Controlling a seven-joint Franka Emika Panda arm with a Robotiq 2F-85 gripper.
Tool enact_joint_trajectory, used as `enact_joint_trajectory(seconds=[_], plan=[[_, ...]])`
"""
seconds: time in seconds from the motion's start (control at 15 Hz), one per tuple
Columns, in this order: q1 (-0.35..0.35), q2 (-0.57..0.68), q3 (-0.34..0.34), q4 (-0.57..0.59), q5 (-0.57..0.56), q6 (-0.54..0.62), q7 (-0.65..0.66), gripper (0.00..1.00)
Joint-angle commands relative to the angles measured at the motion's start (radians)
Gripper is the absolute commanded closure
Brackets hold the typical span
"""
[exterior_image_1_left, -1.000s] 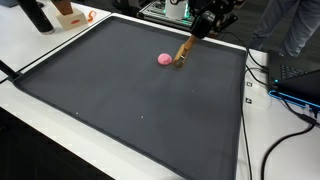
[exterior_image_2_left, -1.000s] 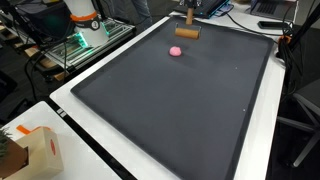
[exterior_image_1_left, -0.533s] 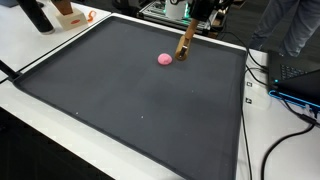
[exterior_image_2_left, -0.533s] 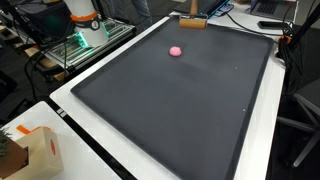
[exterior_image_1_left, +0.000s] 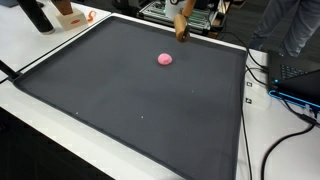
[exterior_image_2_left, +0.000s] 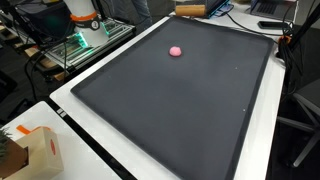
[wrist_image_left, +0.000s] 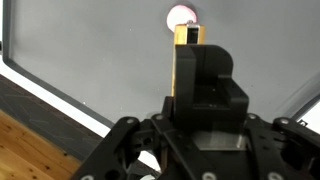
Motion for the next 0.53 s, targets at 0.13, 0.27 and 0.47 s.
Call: enact_joint_trajectory(seconds=[0.13,0.27,0.47], plan=[[0.004,-0.132,-0.019,-0.027,0.084,-0.136,-0.316,0.76],[0.009,-0.16,-0.028,-0.028,0.103,-0.167,-0.409,0.76],[-0.002,-0.132,-0.017,-0.001,0.086,-0.152,-0.387,0.51]])
